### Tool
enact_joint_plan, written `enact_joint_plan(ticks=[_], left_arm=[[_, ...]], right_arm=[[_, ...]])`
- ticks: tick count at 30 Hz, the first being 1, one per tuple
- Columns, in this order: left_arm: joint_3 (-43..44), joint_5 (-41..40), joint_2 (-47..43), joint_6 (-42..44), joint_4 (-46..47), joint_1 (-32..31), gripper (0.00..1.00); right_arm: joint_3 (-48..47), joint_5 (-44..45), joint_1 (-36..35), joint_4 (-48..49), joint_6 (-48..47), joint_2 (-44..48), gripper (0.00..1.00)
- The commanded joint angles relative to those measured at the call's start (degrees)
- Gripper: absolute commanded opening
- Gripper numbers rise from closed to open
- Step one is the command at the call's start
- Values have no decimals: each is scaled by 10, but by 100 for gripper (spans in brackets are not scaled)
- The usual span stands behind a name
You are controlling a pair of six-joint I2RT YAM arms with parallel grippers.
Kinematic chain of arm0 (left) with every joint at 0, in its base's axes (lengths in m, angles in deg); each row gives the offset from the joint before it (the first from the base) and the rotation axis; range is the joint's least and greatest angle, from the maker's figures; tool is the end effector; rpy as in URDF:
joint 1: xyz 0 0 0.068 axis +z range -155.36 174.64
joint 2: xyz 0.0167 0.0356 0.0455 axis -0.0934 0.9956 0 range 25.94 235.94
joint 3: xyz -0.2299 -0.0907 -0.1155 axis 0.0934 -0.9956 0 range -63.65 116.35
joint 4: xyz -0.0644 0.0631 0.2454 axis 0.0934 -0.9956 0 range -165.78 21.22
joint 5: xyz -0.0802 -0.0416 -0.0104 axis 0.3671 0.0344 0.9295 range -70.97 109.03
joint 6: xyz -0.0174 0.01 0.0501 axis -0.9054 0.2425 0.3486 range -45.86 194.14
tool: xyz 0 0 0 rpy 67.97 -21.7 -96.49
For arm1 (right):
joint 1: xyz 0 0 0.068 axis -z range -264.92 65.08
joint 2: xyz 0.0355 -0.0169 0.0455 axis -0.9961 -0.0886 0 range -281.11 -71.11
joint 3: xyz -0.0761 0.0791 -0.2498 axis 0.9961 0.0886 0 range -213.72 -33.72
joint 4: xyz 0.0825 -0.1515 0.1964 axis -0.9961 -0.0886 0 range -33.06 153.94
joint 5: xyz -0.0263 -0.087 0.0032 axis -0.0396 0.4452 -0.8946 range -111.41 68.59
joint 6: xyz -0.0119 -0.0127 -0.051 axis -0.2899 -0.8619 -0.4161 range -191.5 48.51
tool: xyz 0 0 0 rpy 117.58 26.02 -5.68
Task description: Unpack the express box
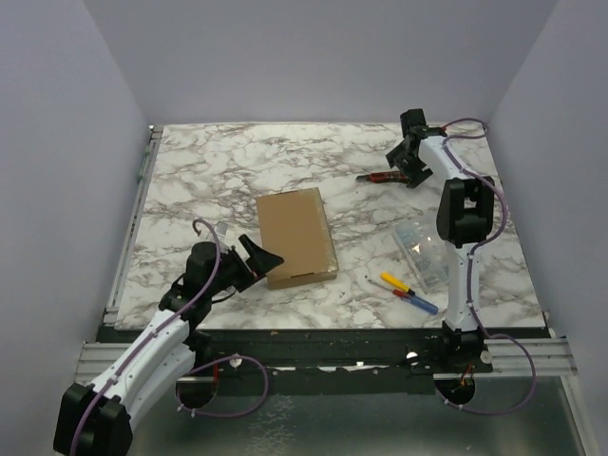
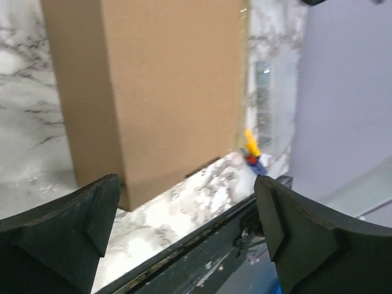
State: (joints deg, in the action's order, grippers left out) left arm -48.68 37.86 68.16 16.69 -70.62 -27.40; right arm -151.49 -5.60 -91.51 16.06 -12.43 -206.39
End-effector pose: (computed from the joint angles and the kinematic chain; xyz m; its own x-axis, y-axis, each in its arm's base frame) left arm 0.1475 -0.0722 0.1796 -0.7622 -0.5521 -0.3379 -0.0481 0.5689 -0.8210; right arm 0.5023 0.0482 0.1843 -0.4624 0.7773 -0.4266 0.7758 0.5876 0.2299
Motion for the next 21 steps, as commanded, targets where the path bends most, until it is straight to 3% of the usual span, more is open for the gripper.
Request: enact_joint_plan(ticks=[1, 11, 17, 21], left_arm=[[16, -3, -83, -42, -28, -4, 99], [149, -3, -55, 63, -108, -5, 99], [208, 3, -43, 88, -136, -5, 99], [233, 2, -44, 98, -153, -5, 99]], right_arm=[[-31, 29, -2, -14, 19, -35, 84], [-71, 59, -13, -39, 35, -87, 73], [-73, 46, -20, -52, 26, -102, 55], [-30, 18, -20, -22, 6, -65, 38]])
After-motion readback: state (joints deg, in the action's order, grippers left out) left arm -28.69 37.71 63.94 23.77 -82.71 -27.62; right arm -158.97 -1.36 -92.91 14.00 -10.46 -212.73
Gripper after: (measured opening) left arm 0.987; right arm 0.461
